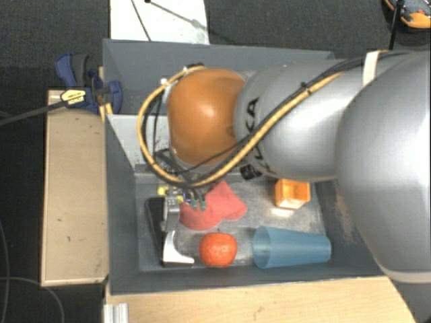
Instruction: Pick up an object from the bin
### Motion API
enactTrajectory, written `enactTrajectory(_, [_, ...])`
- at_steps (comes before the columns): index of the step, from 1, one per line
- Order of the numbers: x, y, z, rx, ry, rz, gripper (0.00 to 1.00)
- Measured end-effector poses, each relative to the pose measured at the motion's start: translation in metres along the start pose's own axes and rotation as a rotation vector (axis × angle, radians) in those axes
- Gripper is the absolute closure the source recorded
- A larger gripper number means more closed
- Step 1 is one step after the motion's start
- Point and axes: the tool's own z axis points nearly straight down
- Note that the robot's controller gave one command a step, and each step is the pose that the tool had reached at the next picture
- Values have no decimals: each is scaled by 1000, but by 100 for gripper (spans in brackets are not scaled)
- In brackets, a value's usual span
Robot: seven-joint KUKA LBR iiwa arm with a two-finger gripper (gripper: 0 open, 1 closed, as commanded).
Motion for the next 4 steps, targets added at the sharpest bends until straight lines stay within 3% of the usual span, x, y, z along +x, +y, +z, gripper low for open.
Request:
enactTrajectory(1, [-2, -1, -5, -2, -7, 5, 0])
enactTrajectory(2, [-15, 4, 34, -5, -17, -19, 0])
enactTrajectory(3, [-3, 1, 93, -6, -10, -34, 0])
enactTrajectory(4, [-8, 2, 87, -12, -26, -26, 100])
